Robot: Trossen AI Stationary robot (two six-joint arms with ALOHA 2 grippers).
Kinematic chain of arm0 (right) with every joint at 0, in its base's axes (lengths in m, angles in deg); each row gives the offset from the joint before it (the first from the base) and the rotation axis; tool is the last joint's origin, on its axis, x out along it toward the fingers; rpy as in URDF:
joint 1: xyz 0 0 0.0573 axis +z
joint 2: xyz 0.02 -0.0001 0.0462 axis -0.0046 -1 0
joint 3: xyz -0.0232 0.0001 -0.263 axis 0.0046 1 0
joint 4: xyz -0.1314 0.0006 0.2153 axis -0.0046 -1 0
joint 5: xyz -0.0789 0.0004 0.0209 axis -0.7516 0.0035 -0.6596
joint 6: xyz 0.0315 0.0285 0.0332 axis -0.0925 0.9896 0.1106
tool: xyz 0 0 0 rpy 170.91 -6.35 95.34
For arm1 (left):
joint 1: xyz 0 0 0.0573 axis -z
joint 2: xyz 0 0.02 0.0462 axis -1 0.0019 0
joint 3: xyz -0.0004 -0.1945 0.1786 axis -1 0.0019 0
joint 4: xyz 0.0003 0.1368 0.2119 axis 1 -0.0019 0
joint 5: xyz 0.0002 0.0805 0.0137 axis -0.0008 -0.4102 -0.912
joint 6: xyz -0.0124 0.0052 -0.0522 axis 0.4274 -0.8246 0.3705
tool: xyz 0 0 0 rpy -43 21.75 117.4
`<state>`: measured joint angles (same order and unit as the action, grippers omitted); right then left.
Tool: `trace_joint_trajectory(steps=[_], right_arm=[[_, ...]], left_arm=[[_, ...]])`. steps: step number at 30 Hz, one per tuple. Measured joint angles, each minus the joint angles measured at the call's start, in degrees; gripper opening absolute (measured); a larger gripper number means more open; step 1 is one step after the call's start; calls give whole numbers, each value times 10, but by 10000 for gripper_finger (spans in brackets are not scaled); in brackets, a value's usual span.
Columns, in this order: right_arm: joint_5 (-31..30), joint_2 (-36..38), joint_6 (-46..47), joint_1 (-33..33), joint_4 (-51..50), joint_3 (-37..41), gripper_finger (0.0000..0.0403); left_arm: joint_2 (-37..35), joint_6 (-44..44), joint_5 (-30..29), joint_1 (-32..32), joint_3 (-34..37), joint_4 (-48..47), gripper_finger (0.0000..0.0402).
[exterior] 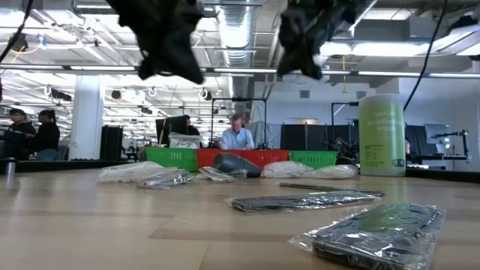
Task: Pick & Place Travel size toiletries
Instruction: Put the cotton pack into the left green basket
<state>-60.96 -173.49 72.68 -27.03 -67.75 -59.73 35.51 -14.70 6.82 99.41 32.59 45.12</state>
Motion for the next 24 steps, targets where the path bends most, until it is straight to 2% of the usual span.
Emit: trace_joint_trajectory(steps=[5,8,15,24], right_arm=[[-30,42,47,63,16,0,13],[-58,51,78,107,27,0,3],[-137,40,157,212,69,0,1],[-190,-23,235,300,133,1,1]], left_arm=[[-58,0,2,-3,0,-118,2],[-77,4,3,-1,0,-148,2],[-74,10,10,47,6,-160,2],[-65,76,-37,140,61,-151,2]])
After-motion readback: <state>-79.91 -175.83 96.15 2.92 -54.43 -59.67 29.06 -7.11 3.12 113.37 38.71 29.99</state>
